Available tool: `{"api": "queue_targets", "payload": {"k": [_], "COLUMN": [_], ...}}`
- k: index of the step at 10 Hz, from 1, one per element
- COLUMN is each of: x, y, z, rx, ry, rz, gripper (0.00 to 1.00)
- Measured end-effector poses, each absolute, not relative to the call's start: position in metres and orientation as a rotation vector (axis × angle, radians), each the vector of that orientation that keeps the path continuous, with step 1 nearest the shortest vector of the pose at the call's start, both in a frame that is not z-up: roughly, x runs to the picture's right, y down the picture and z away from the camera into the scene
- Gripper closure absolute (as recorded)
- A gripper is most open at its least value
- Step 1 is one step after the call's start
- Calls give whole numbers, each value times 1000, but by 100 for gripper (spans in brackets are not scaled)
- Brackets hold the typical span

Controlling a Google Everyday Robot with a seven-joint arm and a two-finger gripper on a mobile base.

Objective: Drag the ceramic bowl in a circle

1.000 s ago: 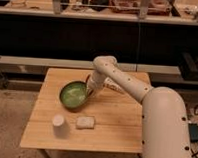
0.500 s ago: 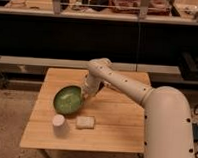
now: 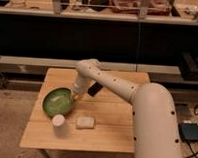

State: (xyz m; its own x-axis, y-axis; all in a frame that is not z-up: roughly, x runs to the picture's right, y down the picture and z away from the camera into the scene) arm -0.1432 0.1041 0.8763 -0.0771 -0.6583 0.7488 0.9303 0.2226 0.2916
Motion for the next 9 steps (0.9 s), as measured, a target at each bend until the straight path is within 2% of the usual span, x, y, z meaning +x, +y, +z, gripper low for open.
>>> {"api": "queue_targets", "payload": {"k": [4, 9], "x": [-189, -193], "y": [91, 46], "z": [900, 946], "rx": [-336, -307], "ry": [-1012, -1011], "rz": [-1368, -1272], "gripper": [80, 80]}}
